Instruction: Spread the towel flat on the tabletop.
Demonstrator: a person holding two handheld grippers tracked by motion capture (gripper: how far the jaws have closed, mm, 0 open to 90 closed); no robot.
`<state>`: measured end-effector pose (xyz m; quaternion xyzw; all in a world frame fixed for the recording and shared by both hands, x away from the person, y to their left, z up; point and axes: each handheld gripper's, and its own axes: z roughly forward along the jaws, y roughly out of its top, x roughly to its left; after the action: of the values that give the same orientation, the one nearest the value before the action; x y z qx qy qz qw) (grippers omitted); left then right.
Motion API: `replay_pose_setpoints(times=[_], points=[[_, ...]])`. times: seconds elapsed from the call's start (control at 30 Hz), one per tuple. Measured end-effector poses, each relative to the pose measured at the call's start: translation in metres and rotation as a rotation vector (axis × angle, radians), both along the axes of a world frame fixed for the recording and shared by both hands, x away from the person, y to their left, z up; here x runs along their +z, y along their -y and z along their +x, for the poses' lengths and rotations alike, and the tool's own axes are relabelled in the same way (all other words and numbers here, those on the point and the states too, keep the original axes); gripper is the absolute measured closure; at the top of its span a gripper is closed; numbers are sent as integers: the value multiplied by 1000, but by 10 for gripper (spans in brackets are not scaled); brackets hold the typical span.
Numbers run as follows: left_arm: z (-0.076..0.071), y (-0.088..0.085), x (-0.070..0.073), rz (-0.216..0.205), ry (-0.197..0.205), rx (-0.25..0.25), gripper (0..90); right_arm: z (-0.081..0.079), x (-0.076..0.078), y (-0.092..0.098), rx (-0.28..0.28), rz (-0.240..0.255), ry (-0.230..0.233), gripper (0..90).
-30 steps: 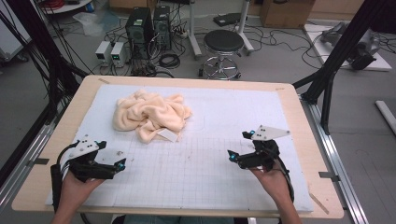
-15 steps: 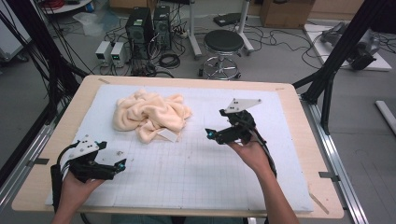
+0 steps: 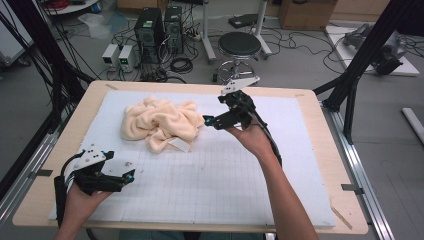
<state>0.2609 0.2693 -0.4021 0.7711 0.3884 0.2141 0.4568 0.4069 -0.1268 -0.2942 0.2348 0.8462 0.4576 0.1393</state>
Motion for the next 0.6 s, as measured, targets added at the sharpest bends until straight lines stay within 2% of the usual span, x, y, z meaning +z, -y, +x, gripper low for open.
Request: replay_pose_setpoints(times=[0.13, 0.17, 0.23, 0.27, 0.37, 0.4, 0.47, 0.5, 0.6], points=[[0, 1, 0, -3, -1, -2, 17, 8, 7, -14, 19, 1, 2, 111], [1, 1, 0, 1, 0, -6, 17, 13, 11, -24, 28, -7, -4, 111], [1, 1, 0, -1, -2, -6, 17, 17, 11, -32, 37, -1, 2, 112], [1, 1, 0, -1, -2, -6, 17, 18, 9, -37, 40, 2, -11, 113], [1, 0, 0, -3, -2, -3, 17, 23, 2, -47, 46, -17, -22, 113], [1, 0, 0, -4, -4, 0, 18, 28, -9, -58, 49, -38, -49, 113], [1, 0, 0, -7, -1, 4, 18, 30, -12, -62, 51, -42, -57, 113], [1, -1, 0, -2, 0, 0, 18, 34, -23, -72, 44, -41, -69, 113], [1, 0, 0, -7, -1, 3, 17, 39, -36, -88, 51, -35, -84, 122]])
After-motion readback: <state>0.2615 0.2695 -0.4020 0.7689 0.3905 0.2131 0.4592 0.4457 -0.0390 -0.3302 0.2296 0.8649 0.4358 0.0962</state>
